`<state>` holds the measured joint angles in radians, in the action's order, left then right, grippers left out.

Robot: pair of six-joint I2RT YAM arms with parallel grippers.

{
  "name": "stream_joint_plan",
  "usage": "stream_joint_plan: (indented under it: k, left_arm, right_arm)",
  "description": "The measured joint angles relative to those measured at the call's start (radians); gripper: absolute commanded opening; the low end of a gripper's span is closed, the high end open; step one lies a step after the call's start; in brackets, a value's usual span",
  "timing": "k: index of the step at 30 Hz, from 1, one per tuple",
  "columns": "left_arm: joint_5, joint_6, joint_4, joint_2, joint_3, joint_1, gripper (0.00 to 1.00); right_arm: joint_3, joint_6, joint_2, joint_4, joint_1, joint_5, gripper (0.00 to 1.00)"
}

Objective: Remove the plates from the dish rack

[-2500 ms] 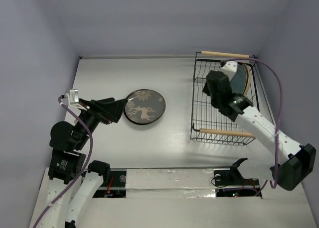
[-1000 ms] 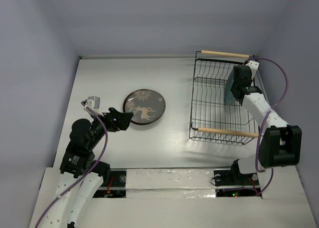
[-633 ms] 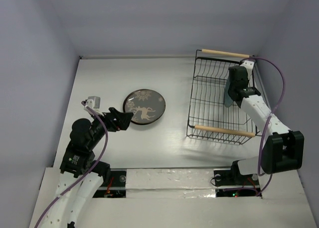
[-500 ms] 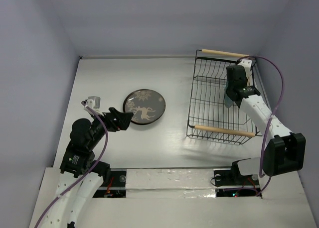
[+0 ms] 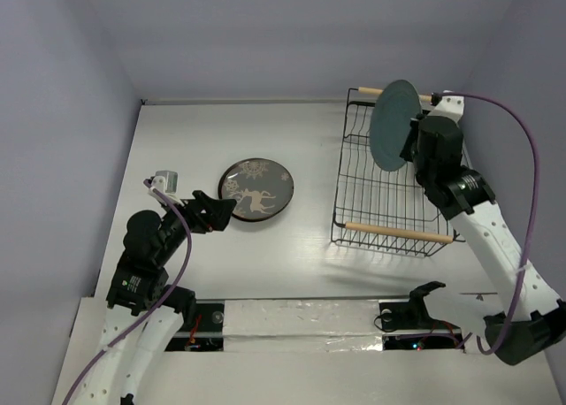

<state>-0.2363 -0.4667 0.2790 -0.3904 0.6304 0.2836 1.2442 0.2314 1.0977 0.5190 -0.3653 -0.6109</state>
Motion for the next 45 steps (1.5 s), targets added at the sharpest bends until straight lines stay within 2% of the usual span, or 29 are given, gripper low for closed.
stream_joint_plan:
  k: [4,7,15,20,21,22,23,24,25,27,29,31,34,41,42,44,45]
  left_arm:
    - [0.000,0.002,0.000,0.000,0.000,-0.006,0.99]
    - [0.001,0.003,0.000,0.000,0.000,-0.010,0.99]
    - [-0.018,0.014,-0.012,0.005,0.000,-0.017,0.99]
    - [-0.041,0.023,-0.021,0.030,0.000,-0.024,0.98]
    - [-0.041,0.024,-0.023,0.039,0.000,-0.025,0.91]
    - [-0.043,0.024,-0.025,0.045,0.000,-0.026,0.70]
    - [-0.046,0.025,-0.030,0.049,-0.001,-0.029,0.58]
    - [-0.049,0.025,-0.034,0.050,-0.001,-0.031,0.42]
    - [-0.054,0.029,-0.039,0.050,-0.002,-0.032,0.15]
    - [-0.062,0.034,-0.044,0.049,-0.002,-0.035,0.08]
    - [-0.068,0.039,-0.047,0.046,-0.002,-0.037,0.12]
    - [-0.070,0.040,-0.047,0.042,-0.002,-0.037,0.28]
    - [-0.070,0.040,-0.046,0.040,-0.002,-0.037,0.40]
    - [-0.070,0.039,-0.047,0.040,-0.002,-0.037,0.49]
    - [-0.070,0.039,-0.047,0.040,-0.002,-0.037,0.50]
    - [-0.070,0.038,-0.047,0.040,-0.002,-0.037,0.51]
    - [-0.070,0.038,-0.047,0.040,-0.002,-0.037,0.51]
  right_arm:
    - [-0.046,0.100,-0.052,-0.147,-0.040,0.201,0.00]
    - [-0.086,0.191,-0.008,-0.286,-0.083,0.344,0.00]
    - [-0.101,0.393,0.370,-0.540,-0.235,0.629,0.00]
    - [-0.098,0.450,0.526,-0.588,-0.321,0.688,0.00]
    - [-0.097,0.460,0.553,-0.594,-0.336,0.696,0.00]
    - [-0.096,0.470,0.573,-0.600,-0.345,0.702,0.00]
    - [-0.096,0.483,0.595,-0.607,-0.352,0.706,0.00]
    - [-0.096,0.492,0.610,-0.616,-0.356,0.712,0.01]
    - [-0.096,0.503,0.625,-0.625,-0.357,0.717,0.01]
    - [-0.096,0.525,0.649,-0.644,-0.356,0.724,0.03]
    - [-0.096,0.548,0.670,-0.677,-0.355,0.731,0.05]
    - [-0.096,0.565,0.690,-0.708,-0.355,0.734,0.09]
    - [-0.096,0.583,0.708,-0.723,-0.352,0.740,0.17]
    - [-0.086,0.563,0.714,-0.705,-0.349,0.702,0.35]
    - [-0.079,0.550,0.714,-0.686,-0.349,0.696,0.45]
    - [-0.054,0.527,0.718,-0.644,-0.350,0.687,0.55]
    - [-0.037,0.508,0.721,-0.622,-0.353,0.684,0.63]
